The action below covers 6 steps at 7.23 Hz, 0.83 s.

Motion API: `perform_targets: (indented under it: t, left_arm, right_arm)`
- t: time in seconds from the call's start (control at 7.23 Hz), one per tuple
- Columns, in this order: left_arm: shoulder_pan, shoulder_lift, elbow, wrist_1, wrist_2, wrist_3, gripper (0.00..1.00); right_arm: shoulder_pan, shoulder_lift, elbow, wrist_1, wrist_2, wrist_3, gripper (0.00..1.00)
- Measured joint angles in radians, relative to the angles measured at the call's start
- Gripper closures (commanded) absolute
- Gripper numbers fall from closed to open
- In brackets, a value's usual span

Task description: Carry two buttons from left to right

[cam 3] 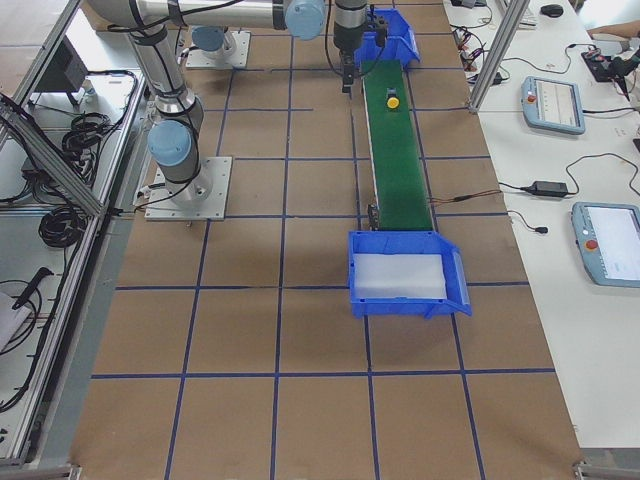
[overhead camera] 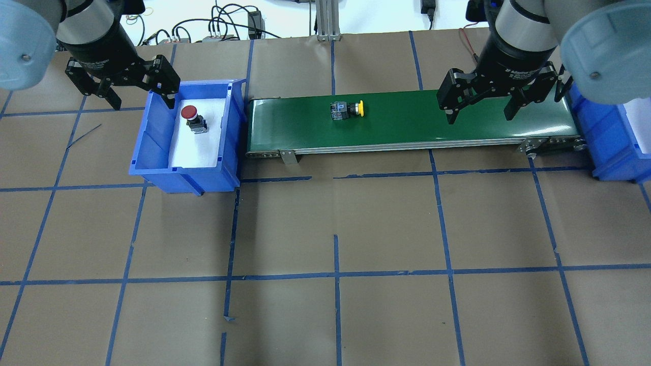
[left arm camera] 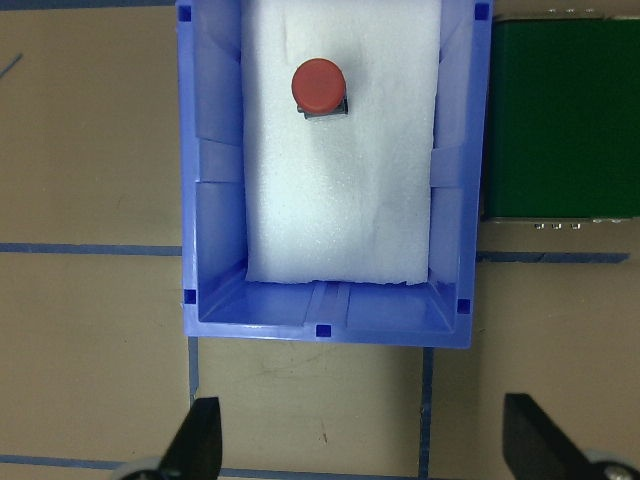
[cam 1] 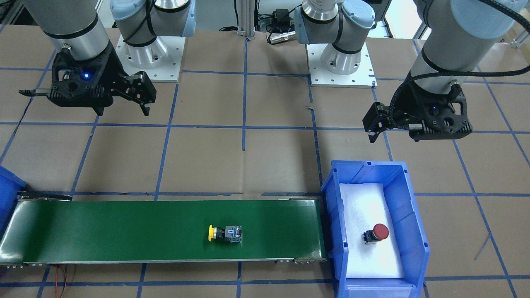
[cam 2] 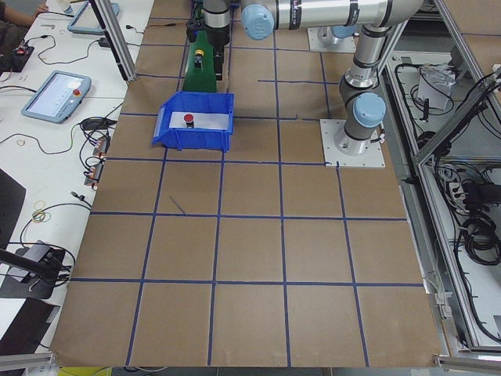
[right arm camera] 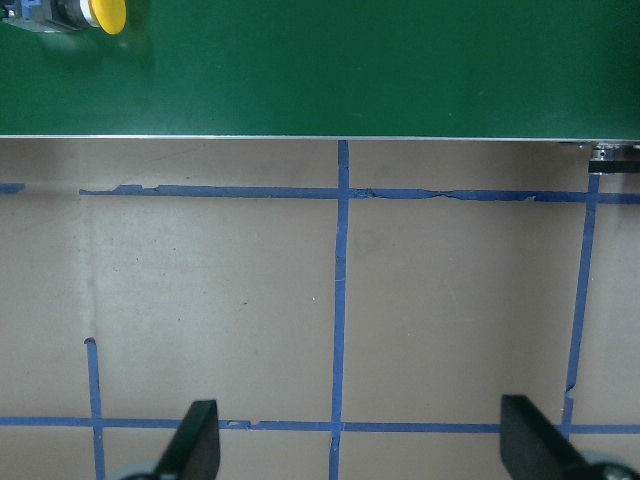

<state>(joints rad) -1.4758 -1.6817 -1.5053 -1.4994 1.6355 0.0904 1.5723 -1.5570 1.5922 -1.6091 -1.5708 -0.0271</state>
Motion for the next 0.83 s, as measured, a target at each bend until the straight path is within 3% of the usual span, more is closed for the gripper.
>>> perform_targets:
  t: [0.83]
  left_arm:
    - [0.002, -0.006, -0.001, 0.002, -0.002, 0.018, 0.0]
  right_arm:
    - [0.001, 0.0, 0.002, 0.0, 0.0, -0.001, 0.0]
